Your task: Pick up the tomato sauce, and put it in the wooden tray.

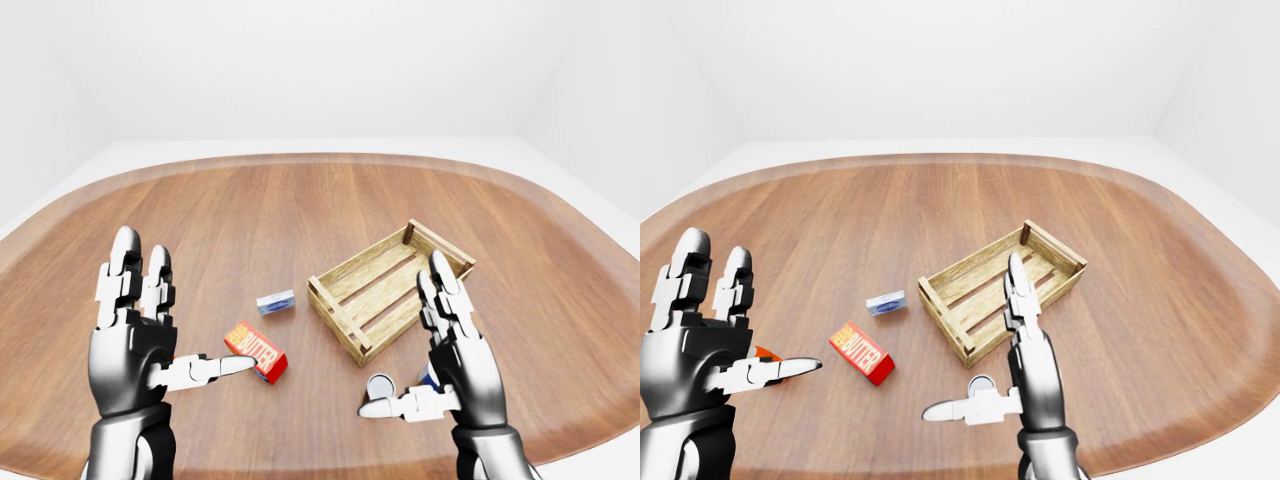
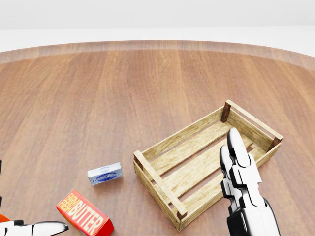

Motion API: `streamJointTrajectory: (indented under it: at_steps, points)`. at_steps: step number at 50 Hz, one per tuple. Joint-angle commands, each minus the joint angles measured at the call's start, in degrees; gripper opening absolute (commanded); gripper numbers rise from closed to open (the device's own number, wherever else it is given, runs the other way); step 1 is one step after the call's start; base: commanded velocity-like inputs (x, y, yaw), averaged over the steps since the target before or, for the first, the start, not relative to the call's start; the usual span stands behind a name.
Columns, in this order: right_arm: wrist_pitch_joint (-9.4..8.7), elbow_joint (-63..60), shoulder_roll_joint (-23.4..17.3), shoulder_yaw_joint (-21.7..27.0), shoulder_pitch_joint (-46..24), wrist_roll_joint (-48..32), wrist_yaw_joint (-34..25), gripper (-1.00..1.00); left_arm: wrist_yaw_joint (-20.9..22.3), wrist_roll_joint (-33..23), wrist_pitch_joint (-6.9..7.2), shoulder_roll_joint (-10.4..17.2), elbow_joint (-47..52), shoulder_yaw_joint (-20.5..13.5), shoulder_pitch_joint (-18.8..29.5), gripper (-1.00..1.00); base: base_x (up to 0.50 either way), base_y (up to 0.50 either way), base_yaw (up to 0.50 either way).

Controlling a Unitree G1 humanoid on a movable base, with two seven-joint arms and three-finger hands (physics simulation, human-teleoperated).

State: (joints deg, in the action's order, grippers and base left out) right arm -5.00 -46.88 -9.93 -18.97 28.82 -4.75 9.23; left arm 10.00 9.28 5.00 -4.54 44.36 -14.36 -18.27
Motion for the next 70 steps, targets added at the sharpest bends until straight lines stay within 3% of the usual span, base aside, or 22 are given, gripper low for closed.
streamJointTrajectory:
  at_steps: [1, 26, 37, 70]
  points:
    - [0.00, 0.90, -0.89, -0.77, 0.95, -0.25, 1.07, 1.00, -0.07, -0.08, 0.00, -0.03, 0.11, -0.01, -0.02, 1.00, 0.00, 0.00, 0.00]
    - [2.94, 5.09, -2.62, -3.33, 1.88, -0.52, 3.31, 1.00, -0.09, -0.06, 0.00, 0.10, -0.04, -0.05, 0.12, 1.00, 0.00, 0.00, 0.00]
    - [0.00, 6.02, -2.44, -4.08, 0.83, -0.82, 5.19, 1.00, 0.14, 0.15, 0.00, -0.07, 0.26, -0.31, -0.02, 1.00, 0.00, 0.00, 0.00]
    - [0.00, 11.52, -2.90, -6.98, -0.12, -3.79, 9.29, 1.00, 0.43, 0.34, 0.00, -0.19, 0.95, 0.04, -0.61, 1.00, 0.00, 0.00, 0.00]
